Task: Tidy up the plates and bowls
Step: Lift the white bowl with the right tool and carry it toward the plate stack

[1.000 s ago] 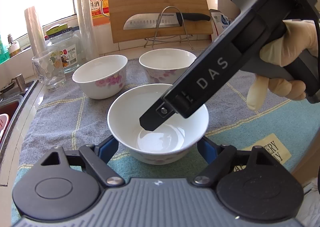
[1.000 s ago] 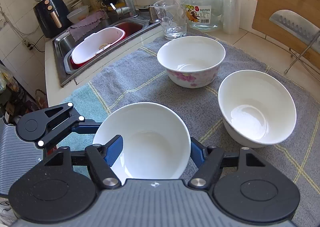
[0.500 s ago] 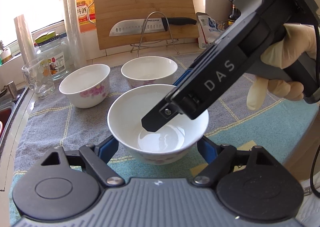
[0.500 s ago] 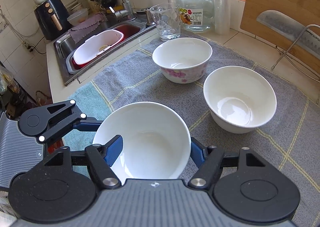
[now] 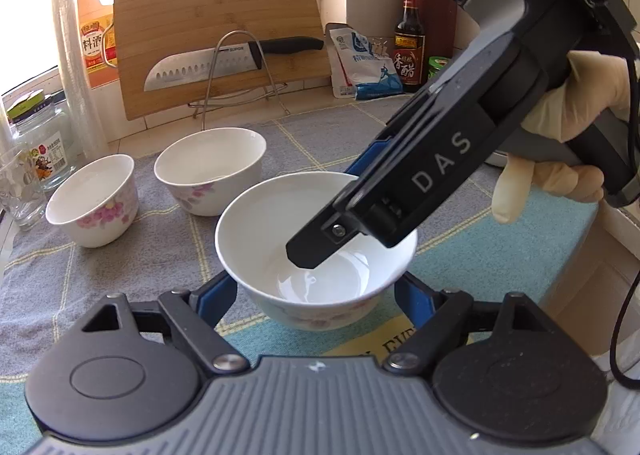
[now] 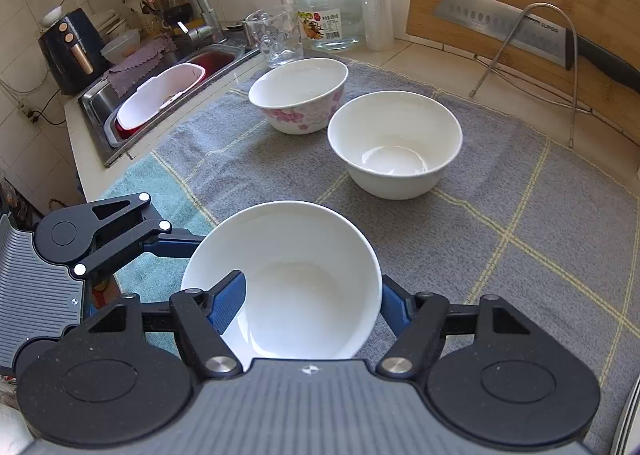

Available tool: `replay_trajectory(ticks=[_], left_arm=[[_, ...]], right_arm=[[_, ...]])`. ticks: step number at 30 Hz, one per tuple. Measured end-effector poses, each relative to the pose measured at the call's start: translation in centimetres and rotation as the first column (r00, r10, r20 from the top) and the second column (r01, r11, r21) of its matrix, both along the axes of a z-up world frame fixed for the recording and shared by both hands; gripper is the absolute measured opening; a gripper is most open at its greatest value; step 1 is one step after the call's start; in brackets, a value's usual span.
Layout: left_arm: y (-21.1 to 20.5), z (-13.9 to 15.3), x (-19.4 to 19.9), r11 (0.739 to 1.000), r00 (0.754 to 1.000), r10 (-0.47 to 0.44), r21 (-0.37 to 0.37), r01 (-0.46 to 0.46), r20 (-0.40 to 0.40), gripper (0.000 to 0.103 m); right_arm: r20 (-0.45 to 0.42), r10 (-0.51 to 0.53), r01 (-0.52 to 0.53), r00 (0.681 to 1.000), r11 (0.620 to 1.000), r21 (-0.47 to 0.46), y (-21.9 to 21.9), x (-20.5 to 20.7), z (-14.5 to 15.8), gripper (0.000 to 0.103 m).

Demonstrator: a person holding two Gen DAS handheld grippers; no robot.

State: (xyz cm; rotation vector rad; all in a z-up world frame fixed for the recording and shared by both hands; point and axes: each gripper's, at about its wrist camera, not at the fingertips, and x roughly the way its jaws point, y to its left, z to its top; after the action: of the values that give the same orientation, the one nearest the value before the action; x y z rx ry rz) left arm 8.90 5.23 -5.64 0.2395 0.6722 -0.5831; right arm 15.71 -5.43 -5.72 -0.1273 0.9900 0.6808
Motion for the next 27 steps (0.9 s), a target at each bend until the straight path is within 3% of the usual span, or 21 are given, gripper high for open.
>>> replay_trajectory(ticks=[10, 27], left_arm=[[-2.9, -0.1, 0.2, 0.997, 0.996, -0.083, -0.005, 0.083, -0.015, 0.085], [-5.1, -1.2, 0.3, 0.992, 0.990, -0.128, -0.009, 0.128, -0.055, 0.085]], right_arm=[[-0.008, -0.073, 0.073, 0.997, 0.997, -0.010, -3.7, -1.3, -0.1, 0.076], [-0.031, -0.098, 0.097, 0.995, 0.995, -0.030, -6.2, -1.8, -0.9, 0.076]])
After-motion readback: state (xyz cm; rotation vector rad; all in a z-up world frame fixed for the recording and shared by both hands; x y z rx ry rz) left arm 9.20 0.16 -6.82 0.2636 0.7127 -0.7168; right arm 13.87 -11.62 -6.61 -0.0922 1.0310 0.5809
